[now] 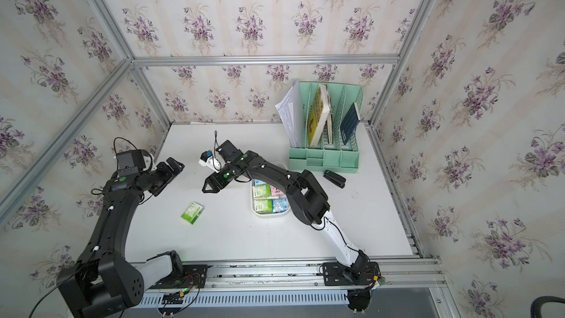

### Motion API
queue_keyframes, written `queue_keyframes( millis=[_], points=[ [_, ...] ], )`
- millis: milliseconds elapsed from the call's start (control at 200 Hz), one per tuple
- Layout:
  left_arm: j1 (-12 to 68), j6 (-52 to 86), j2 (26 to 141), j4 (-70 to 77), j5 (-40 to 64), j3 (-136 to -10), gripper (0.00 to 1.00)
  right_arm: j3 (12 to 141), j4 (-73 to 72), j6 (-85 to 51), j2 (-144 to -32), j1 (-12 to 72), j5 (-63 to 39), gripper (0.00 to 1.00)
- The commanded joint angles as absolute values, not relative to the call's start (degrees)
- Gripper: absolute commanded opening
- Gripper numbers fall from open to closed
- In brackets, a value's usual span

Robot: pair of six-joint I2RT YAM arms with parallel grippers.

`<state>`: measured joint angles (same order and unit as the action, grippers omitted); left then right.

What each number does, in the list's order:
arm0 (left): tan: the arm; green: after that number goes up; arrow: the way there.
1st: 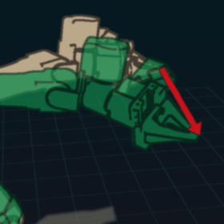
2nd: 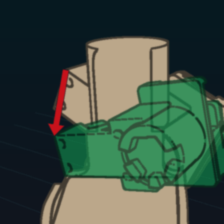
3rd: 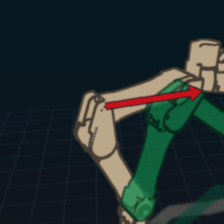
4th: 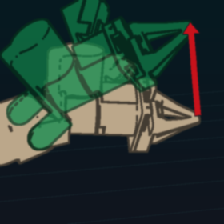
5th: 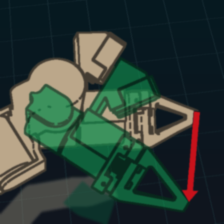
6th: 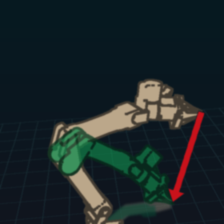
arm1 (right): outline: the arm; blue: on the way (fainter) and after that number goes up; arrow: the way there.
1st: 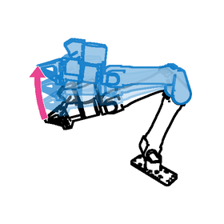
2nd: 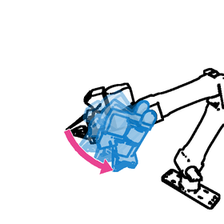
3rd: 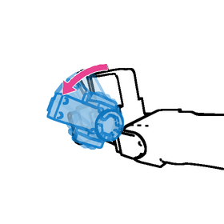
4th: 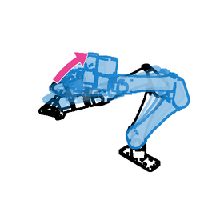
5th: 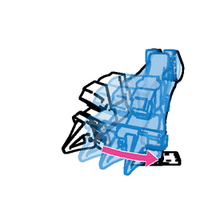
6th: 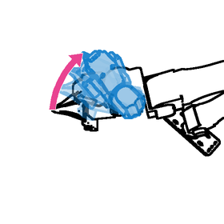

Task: Put the pocket tissues into the storage box
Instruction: Pick up the pocket tissues from the center of the board.

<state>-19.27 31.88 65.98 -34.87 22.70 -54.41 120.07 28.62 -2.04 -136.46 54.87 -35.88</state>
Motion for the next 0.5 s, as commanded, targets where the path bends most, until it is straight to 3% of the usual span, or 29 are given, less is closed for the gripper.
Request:
queue_keyframes(
  millis=[0, 495],
  points=[
    [-19.6, 30.4, 65.2, -36.0, 25.2, -54.2, 0.99, 124.8, 34.1, 0.0, -140.5, 56.5, -38.8, 0.73],
    [-19.9, 28.4, 65.1, -37.1, 26.7, -53.7, 0.99, 131.1, 31.6, -2.0, -151.3, 59.6, -33.7, 0.73]
  ],
)
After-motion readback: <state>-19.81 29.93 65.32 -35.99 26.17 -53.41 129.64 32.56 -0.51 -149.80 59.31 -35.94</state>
